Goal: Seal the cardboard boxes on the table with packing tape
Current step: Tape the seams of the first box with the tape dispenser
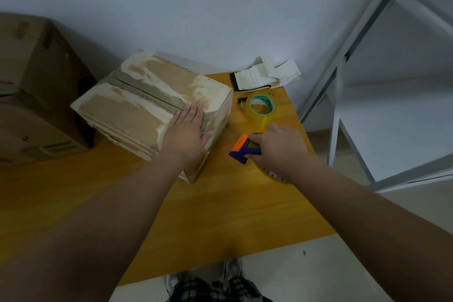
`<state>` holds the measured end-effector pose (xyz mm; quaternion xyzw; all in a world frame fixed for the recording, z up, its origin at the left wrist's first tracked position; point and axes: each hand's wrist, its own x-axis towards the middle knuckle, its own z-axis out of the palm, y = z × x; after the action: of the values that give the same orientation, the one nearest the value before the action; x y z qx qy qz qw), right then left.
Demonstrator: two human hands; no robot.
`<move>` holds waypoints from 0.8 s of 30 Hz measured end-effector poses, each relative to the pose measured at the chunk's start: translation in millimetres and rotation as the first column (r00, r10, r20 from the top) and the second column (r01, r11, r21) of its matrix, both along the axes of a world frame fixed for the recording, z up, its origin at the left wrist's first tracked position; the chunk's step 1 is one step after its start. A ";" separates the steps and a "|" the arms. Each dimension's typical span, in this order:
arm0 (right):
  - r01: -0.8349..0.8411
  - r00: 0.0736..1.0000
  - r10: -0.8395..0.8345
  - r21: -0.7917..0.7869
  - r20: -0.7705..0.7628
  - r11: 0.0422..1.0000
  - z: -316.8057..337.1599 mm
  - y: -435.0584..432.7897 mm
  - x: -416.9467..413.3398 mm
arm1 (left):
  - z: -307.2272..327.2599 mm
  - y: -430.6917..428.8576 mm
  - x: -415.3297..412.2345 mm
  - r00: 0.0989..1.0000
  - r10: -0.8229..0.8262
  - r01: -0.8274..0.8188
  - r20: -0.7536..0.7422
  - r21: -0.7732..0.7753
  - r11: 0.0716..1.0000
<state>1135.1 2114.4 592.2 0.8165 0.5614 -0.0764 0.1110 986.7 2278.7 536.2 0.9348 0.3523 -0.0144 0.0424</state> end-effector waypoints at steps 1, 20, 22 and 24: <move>0.025 0.999 -0.026 -0.034 -0.019 0.999 0.2 6.6 -2.9 | -0.8 -0.2 0.4 1.000 0.000 0.000 0.002 -0.002 1.000; 0.634 0.414 -0.473 -0.126 -0.777 0.763 -78.9 -11.3 11.5 | 6.0 22.2 -26.9 0.995 -0.094 0.096 0.023 -0.074 0.993; 0.729 0.273 -0.426 -0.103 -0.863 0.676 -90.7 -12.5 4.2 | 8.7 21.8 -30.1 0.993 -0.113 0.114 0.025 -0.095 0.989; 0.761 0.274 -0.385 -0.046 -0.881 0.647 -98.2 -9.5 -7.9 | 12.3 23.5 -33.8 0.992 -0.128 0.130 0.020 -0.120 0.984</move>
<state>1127.2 2104.9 494.0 0.8250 0.1995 -0.3769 -0.3707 952.9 2302.2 548.5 0.9515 0.2891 -0.0327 0.1002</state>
